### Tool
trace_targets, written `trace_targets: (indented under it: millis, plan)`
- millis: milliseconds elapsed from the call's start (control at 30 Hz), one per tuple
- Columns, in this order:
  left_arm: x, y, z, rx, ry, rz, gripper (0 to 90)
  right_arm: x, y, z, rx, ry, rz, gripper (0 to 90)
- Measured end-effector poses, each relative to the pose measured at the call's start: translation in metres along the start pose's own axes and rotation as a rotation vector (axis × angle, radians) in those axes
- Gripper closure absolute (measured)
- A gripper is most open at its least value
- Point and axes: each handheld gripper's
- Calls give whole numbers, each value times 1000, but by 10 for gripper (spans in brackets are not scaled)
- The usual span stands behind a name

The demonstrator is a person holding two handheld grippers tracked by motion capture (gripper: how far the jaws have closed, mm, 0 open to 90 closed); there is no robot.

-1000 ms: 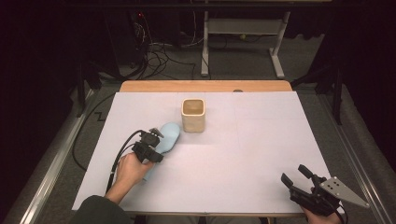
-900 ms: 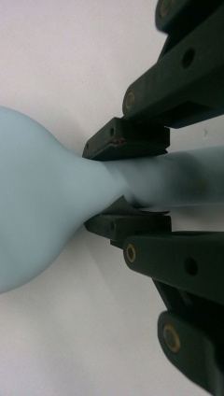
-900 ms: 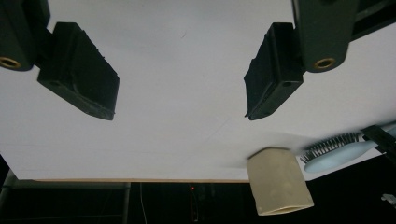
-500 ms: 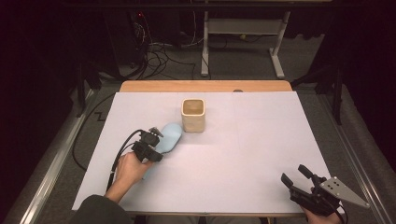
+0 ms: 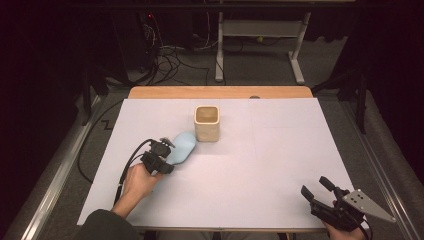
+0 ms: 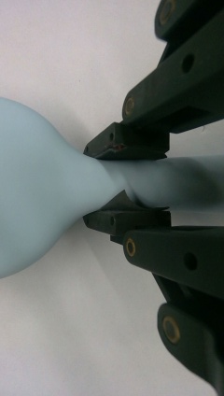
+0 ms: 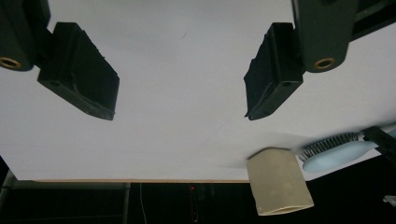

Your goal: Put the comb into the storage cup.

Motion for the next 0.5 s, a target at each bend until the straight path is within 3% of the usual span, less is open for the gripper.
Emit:
trace_targets:
  millis: [500]
  plan:
    - [-4, -8, 0, -11, 18, -41, 697, 0, 0, 0, -1, 4, 1, 267]
Point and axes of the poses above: each handheld gripper's, and its own axes: y roughly forward along the jaws, x roughly out of its top, z roughly to its left, and after that the axes turned 4 degrees about -z, right-handed
